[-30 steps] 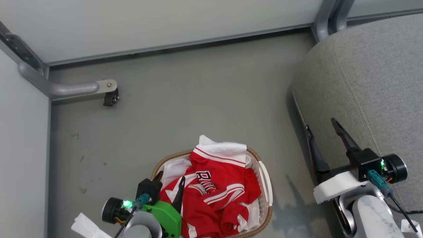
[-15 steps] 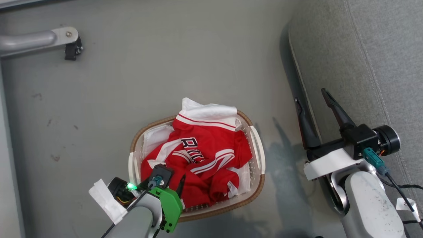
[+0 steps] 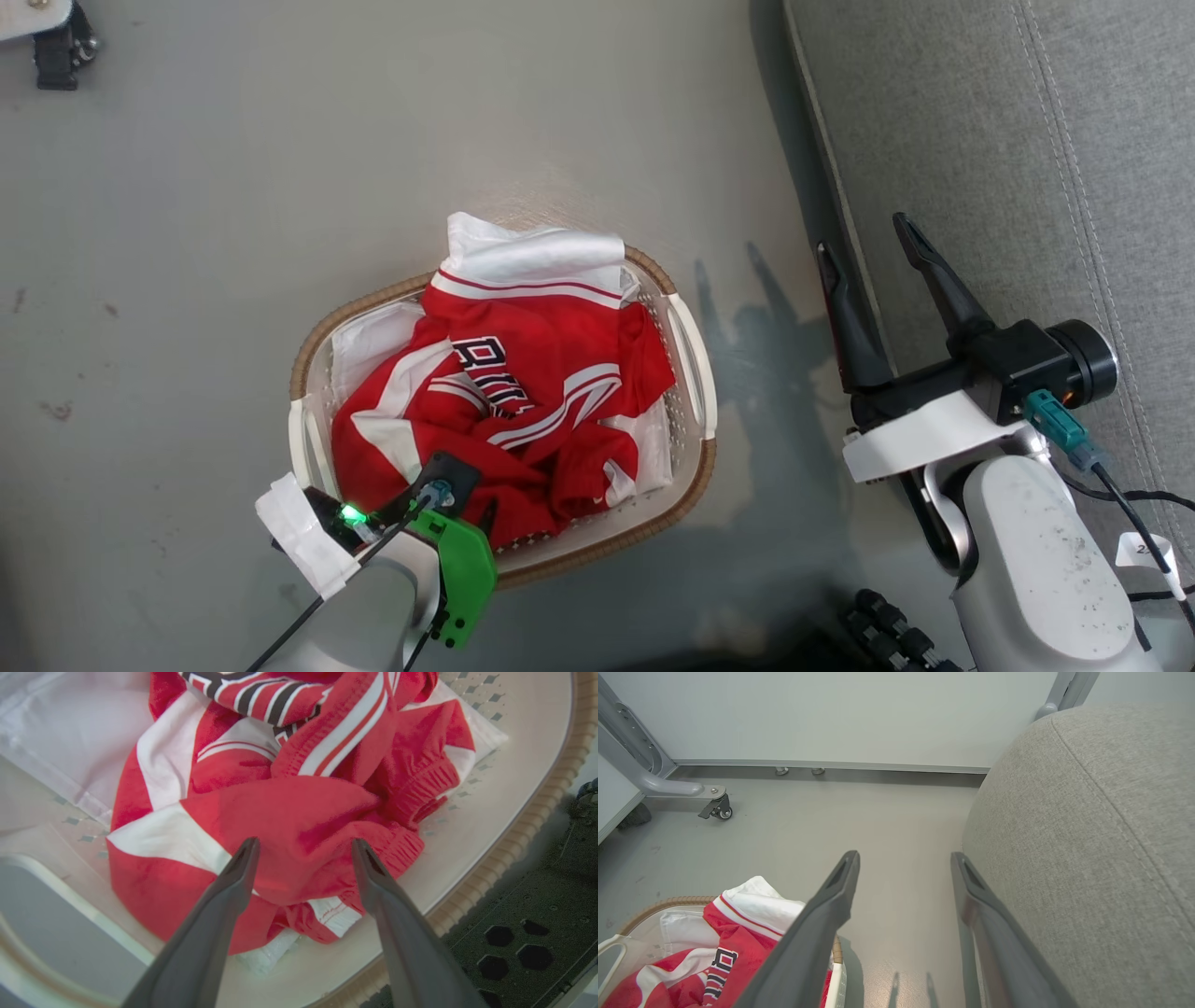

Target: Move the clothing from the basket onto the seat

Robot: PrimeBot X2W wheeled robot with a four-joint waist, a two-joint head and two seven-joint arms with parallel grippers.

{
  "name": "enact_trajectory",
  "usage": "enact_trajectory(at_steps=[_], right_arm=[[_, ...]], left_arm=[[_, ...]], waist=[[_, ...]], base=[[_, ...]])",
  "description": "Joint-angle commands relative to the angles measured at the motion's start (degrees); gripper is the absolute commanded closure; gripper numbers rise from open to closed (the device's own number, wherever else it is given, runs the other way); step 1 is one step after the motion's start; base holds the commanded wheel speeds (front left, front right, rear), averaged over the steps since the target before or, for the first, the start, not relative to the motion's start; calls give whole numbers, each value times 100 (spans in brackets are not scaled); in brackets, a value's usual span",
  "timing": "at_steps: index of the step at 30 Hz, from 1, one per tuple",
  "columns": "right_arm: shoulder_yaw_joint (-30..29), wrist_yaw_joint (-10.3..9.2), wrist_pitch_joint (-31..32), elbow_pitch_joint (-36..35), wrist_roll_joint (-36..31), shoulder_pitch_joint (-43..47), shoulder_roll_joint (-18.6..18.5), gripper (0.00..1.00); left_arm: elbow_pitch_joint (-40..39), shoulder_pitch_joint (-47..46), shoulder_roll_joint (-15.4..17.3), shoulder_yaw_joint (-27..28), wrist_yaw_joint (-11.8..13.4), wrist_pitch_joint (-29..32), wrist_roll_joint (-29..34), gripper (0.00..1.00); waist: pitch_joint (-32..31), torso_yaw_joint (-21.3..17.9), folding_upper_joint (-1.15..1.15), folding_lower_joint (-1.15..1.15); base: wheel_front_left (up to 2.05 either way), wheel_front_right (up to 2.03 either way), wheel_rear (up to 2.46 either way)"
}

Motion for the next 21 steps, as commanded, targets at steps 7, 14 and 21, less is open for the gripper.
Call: enact_trajectory(at_steps=[7, 14, 21], right_arm=[[104, -4, -14, -10, 133, -120, -21, 0], [87, -4, -14, 11, 168, -174, -21, 0], [77, -4, -14, 105, 188, -148, -20, 0]], left_arm=[[259, -211, 91, 24, 167, 197, -89, 0], [355, -261, 113, 47, 169, 319, -208, 21], [387, -172, 98, -1, 143, 342, -266, 100]], waist=[[299, -259, 0, -1], [390, -303, 0, -1], [273, -258, 0, -1]], base=[[0, 0, 0], [0, 0, 0], [0, 0, 0]])
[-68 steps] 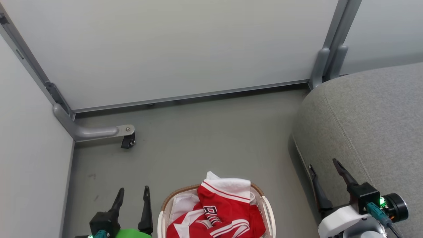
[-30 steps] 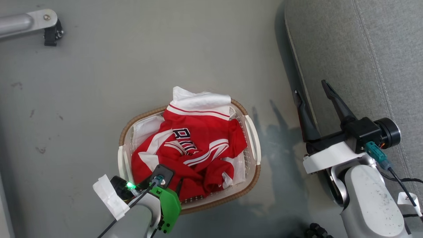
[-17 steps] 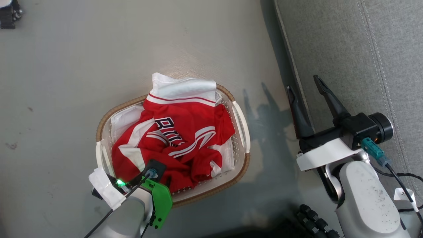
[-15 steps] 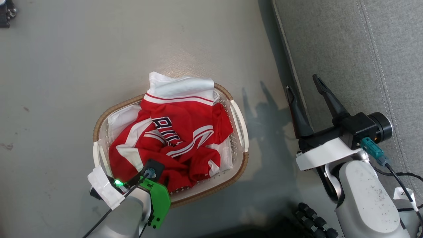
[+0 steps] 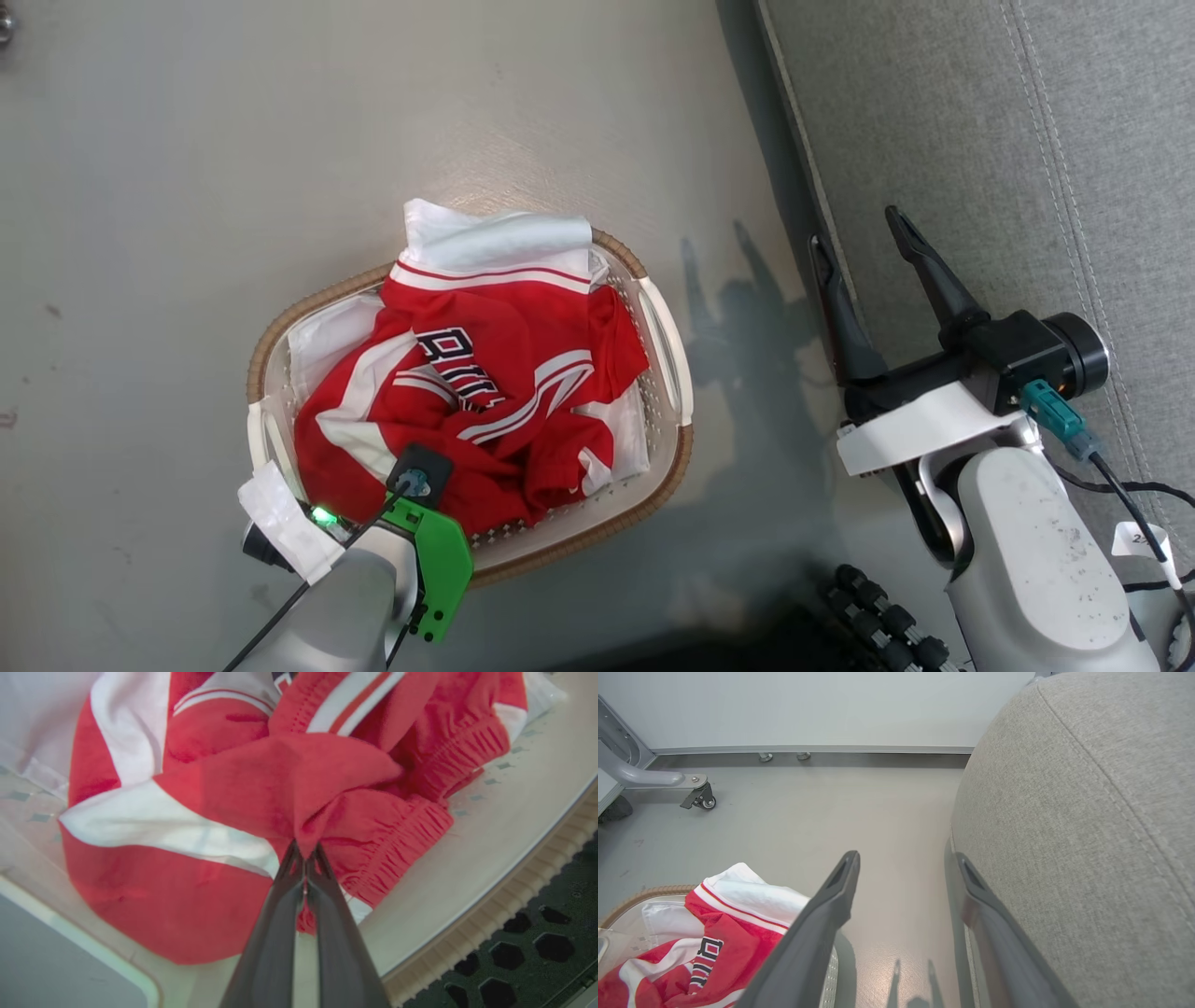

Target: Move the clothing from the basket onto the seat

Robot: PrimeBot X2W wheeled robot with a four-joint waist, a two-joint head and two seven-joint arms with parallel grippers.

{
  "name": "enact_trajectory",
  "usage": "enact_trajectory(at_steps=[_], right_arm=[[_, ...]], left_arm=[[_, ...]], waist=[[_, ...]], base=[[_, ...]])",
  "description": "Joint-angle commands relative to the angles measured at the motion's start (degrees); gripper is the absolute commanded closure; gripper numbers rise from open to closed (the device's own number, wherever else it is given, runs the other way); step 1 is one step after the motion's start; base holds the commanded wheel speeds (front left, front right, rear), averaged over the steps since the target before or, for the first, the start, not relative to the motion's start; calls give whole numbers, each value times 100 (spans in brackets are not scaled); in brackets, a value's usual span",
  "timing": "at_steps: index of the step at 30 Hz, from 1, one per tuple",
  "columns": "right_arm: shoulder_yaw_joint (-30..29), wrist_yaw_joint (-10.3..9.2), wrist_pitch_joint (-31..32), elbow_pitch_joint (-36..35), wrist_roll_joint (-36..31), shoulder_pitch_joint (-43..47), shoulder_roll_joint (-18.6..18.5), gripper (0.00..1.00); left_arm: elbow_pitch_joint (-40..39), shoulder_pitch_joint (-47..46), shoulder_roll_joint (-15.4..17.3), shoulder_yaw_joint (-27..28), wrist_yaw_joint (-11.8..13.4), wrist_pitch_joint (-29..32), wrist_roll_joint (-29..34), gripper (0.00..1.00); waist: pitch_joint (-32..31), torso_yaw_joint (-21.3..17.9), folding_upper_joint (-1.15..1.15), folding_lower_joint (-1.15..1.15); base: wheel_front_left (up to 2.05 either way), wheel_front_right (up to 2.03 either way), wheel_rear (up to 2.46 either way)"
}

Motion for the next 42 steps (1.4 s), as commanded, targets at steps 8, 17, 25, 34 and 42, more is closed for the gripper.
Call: enact_trajectory(at_steps=[8, 17, 25, 34, 42], right_arm=[[-29, -4, -14, 143, -63, 73, -21, 0], [-148, -4, -14, 288, -240, 289, -22, 0], [-346, -5, -14, 426, -466, 673, -22, 0], [-476, -5, -14, 528, -589, 1141, -22, 0], [-540, -5, -14, 627, -652, 1526, -22, 0]], left_arm=[[25, 193, 5, -74, -30, -311, -109, 100], [-32, 463, -22, -205, -117, -612, -185, 100], [-284, 629, -28, -403, -199, -766, -268, 100], [-891, 568, 36, -745, -225, -839, -266, 100], [-1773, 310, 414, -1182, -223, -845, -417, 100]], waist=[[-477, 155, 0, -1], [-1144, 356, 0, -1], [-2041, 628, 0, -1], [-3063, 846, 0, -1], [-3779, 961, 0, -1]], base=[[0, 0, 0], [0, 0, 0], [0, 0, 0], [0, 0, 0], [0, 0, 0]])
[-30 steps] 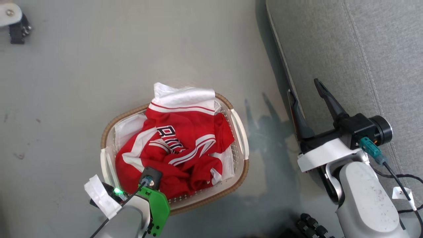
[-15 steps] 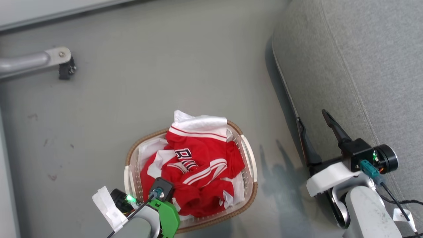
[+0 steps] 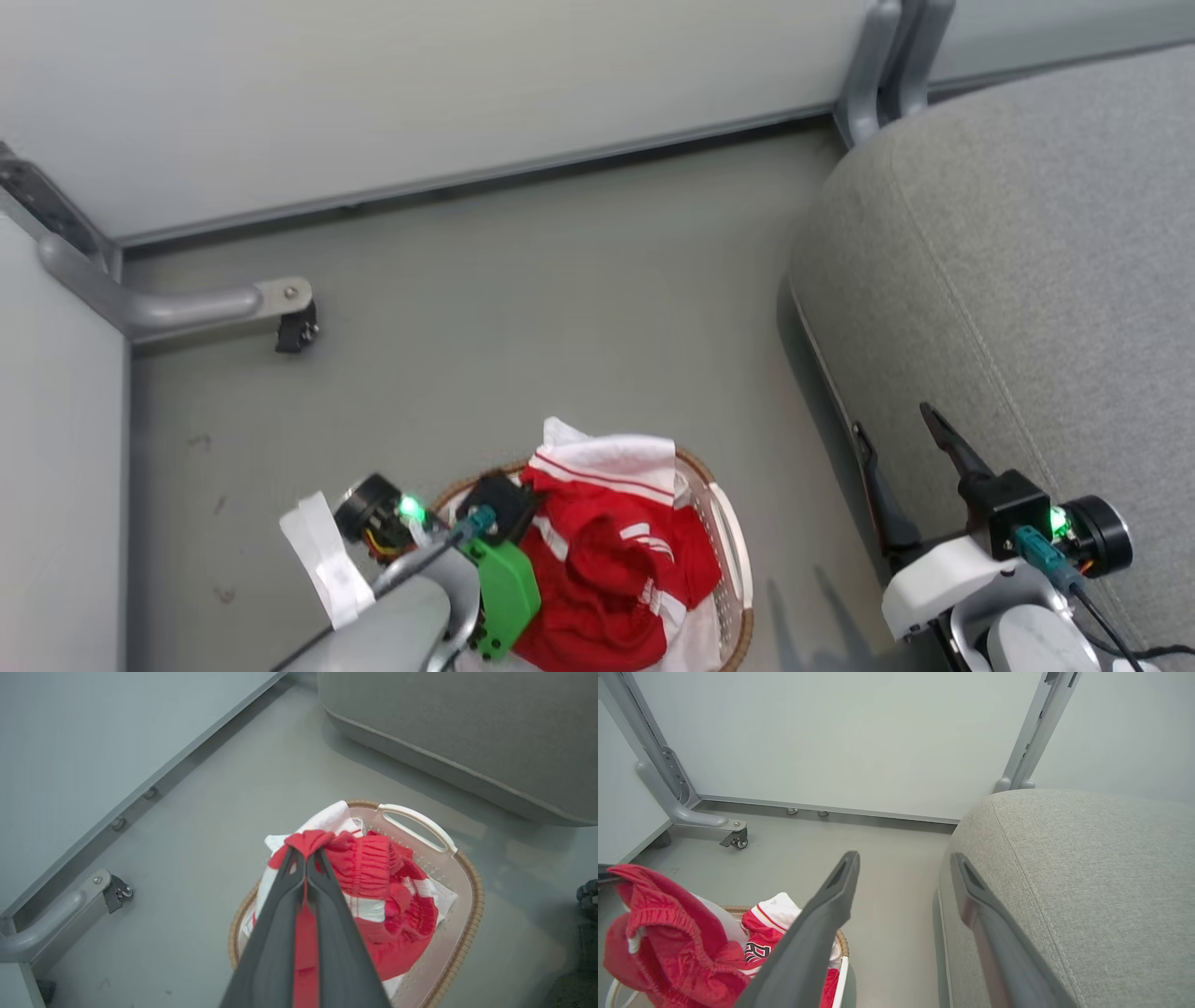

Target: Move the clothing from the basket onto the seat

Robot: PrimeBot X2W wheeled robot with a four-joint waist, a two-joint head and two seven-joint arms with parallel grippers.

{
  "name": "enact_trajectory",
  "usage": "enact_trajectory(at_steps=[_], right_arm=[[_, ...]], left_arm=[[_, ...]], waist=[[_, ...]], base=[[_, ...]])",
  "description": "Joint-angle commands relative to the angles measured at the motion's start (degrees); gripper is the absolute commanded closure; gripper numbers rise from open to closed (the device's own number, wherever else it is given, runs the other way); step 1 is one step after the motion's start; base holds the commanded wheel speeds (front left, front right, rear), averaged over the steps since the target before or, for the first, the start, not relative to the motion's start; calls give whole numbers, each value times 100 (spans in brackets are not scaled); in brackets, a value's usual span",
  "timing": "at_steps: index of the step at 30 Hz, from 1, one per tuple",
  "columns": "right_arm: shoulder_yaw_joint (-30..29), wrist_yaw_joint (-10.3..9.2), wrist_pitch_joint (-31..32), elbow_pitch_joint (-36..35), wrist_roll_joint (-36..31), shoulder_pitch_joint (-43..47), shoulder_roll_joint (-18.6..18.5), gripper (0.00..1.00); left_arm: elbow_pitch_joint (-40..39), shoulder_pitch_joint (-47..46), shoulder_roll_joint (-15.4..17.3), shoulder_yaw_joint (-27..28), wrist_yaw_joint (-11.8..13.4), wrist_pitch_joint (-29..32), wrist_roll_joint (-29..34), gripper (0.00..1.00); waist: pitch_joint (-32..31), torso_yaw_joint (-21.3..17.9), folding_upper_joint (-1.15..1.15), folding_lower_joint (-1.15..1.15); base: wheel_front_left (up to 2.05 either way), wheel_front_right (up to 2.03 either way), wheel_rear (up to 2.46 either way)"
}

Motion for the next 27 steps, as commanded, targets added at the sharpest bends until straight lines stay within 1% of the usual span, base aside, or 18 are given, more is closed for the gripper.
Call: enact_trajectory(at_steps=[1, 6, 15, 22, 27], right_arm=[[-34, -6, -14, 31, -24, 158, -26, 0], [-70, -6, -14, 79, -47, 369, -24, 0], [-55, -6, -14, 32, -58, 463, -25, 0], [99, -6, -14, 12, -18, 323, -25, 0], [294, -6, -14, 3, 11, 174, -25, 0]], left_arm=[[-150, -217, 113, -66, -14, -23, -94, 100], [-594, -635, 377, -245, -15, 3, -280, 100], [-1316, -1601, 796, -319, -15, 328, -476, 100], [-1596, -2306, 921, -201, -16, 535, -531, 100], [-1658, -2694, 945, -136, -12, 577, -480, 100]], waist=[[-598, 195, 0, 0], [-926, 224, 0, 0], [-1216, 214, 0, 0], [-1306, 165, 0, 0], [-1306, 126, 0, 0]], base=[[0, 0, 0], [0, 0, 0], [0, 0, 0], [0, 0, 0], [0, 0, 0]])
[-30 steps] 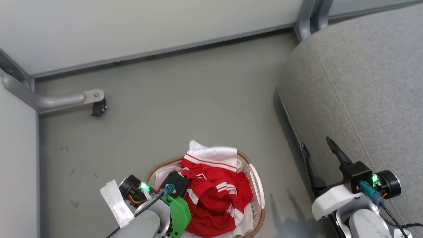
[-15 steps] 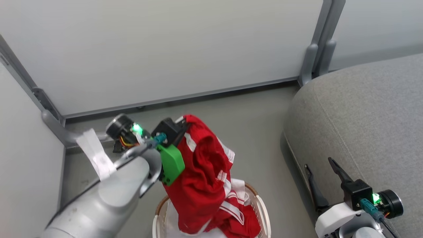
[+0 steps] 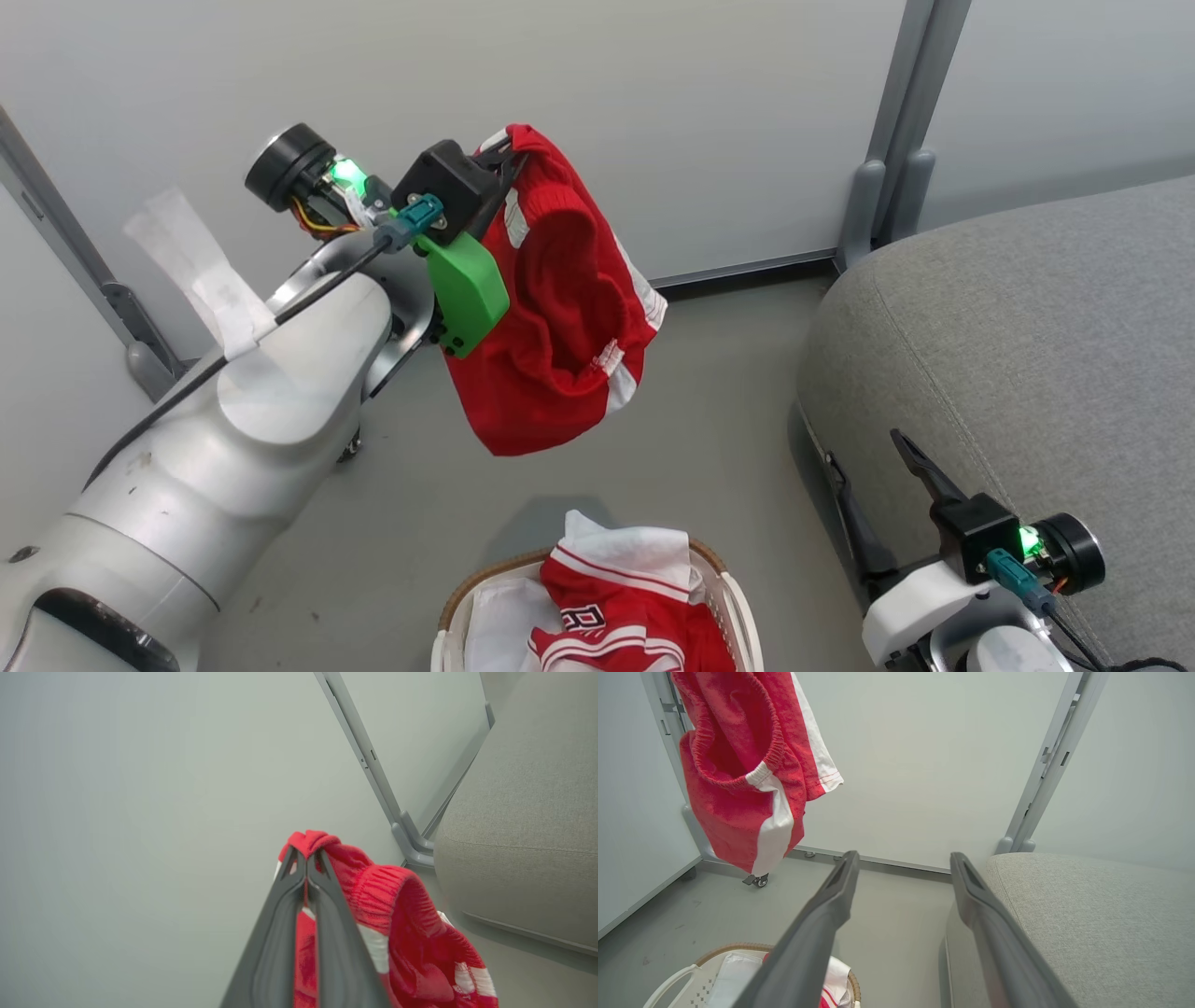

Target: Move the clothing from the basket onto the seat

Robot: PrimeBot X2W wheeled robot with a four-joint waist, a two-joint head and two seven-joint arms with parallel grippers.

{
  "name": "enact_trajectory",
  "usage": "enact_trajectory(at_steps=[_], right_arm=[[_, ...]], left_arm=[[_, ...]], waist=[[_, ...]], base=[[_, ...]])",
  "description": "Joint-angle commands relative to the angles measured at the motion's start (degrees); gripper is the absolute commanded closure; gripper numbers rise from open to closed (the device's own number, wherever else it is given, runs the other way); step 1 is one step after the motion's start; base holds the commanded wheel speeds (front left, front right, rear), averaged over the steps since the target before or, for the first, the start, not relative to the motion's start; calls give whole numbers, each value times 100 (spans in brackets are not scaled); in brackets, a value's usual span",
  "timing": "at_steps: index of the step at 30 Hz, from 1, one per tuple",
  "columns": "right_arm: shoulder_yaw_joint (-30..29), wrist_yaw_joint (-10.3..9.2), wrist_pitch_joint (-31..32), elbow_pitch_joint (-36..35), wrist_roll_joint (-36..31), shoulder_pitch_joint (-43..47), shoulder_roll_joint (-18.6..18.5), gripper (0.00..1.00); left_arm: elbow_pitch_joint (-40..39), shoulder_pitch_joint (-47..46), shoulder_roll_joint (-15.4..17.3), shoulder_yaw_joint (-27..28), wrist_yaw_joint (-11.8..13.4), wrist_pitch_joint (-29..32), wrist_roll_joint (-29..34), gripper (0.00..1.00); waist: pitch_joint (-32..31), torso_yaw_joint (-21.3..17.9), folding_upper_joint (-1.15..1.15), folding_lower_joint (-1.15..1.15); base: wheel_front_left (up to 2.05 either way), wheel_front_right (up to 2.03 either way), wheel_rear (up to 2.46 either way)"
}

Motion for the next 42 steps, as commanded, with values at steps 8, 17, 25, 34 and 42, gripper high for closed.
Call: enact_trajectory(at_steps=[8, 17, 25, 34, 42], right_arm=[[418, -6, -14, 99, 118, -391, -24, 0], [1170, -5, -14, 678, 555, -879, -26, 0], [1763, -6, -14, 1321, 924, -1294, -27, 0], [2311, -6, -13, 1688, 1246, -1774, -32, 0], [2334, -6, -13, 1391, 1359, -1983, -26, 55]], left_arm=[[-213, -453, -57, -91, -12, 32, 105, 100], [-735, -631, -216, -393, -14, 57, 36, 100], [-1282, -564, -247, -598, -14, 99, -60, 100], [-1675, -417, -200, -583, 89, 156, -211, 100], [-1788, -302, -163, -548, 170, 197, -328, 100]], waist=[[-16, 60, 0, 1], [-115, 302, 0, 1], [-191, 494, 0, 1], [-214, 565, 0, 1], [-185, 554, 0, 1]], base=[[0, 0, 0], [0, 0, 0], [0, 0, 0], [0, 0, 0], [0, 0, 0]])
